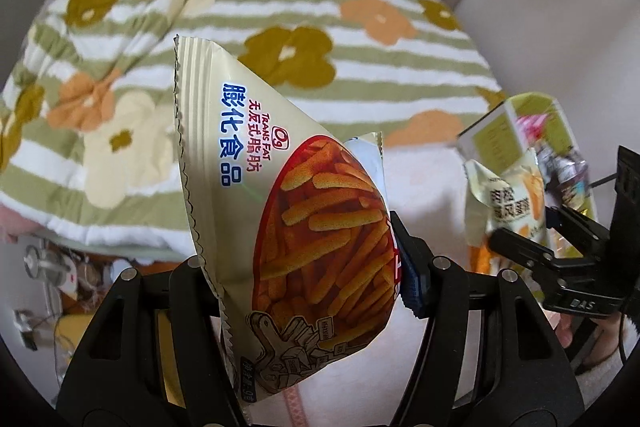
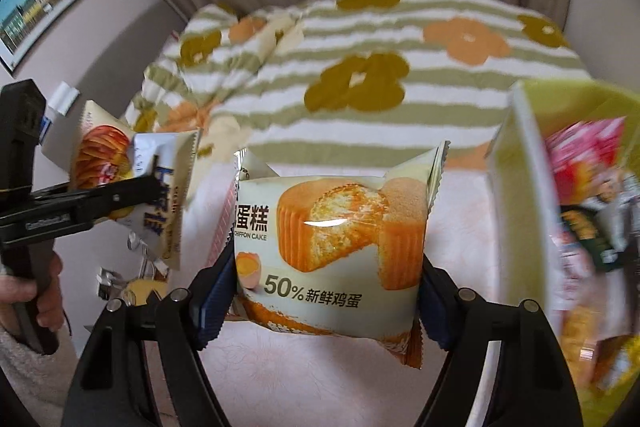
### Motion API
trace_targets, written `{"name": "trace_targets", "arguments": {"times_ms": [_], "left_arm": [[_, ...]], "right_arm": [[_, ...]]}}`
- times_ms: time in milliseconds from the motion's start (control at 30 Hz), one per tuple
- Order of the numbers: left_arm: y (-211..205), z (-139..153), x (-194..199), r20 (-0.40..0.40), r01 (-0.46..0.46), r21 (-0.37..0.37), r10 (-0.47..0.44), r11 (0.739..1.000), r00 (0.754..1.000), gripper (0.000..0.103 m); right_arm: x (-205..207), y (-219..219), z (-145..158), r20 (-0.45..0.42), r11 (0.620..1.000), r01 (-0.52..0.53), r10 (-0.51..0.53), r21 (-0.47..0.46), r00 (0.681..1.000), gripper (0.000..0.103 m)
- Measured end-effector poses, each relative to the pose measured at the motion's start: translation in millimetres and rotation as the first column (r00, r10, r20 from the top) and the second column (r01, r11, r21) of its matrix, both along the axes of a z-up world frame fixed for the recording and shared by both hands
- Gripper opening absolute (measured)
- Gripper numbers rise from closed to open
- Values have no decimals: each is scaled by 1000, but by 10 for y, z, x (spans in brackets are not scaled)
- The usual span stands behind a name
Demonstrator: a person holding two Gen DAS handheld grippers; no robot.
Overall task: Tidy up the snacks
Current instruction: 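Grasp the cheese stick bag with the left tool while the right tool grasps the egg cake bag, then carry both bags over the yellow box and open both tools to drop them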
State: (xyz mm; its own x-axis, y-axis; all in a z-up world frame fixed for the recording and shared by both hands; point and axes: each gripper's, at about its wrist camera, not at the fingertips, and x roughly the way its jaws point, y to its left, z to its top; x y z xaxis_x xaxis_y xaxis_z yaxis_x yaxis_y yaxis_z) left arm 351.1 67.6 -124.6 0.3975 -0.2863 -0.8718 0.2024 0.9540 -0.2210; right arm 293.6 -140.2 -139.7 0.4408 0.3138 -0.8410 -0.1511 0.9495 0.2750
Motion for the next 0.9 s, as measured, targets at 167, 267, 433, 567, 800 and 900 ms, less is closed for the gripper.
{"name": "trace_targets", "arguments": {"times_ms": [167, 267, 433, 567, 800, 900], "left_arm": [[-460, 399, -81, 79, 31, -13, -30, 999, 996, 60], [-863, 591, -153, 117, 42, -33, -38, 999, 992, 60], [-1599, 755, -264, 140, 66, -71, -56, 995, 989, 60], [-2216, 750, -312, 139, 89, -73, -79, 993, 987, 60], [-3017, 565, -241, 78, 110, -82, -104, 991, 992, 60], [-3248, 477, -155, 48, 118, -78, -114, 990, 992, 60]], "right_arm": [[-234, -373, 414, 71, 1000, 17, -16, -3, 997, 75], [-385, -676, 578, 99, 1000, 18, -17, -9, 995, 75], [-599, -1271, 716, 116, 999, 18, -14, -35, 993, 75], [-723, -1717, 719, 114, 998, 13, -7, -54, 993, 75], [-839, -2252, 597, 72, 999, -10, 14, -51, 997, 75], [-857, -2394, 526, 48, 999, -12, 14, -32, 999, 75]]}}
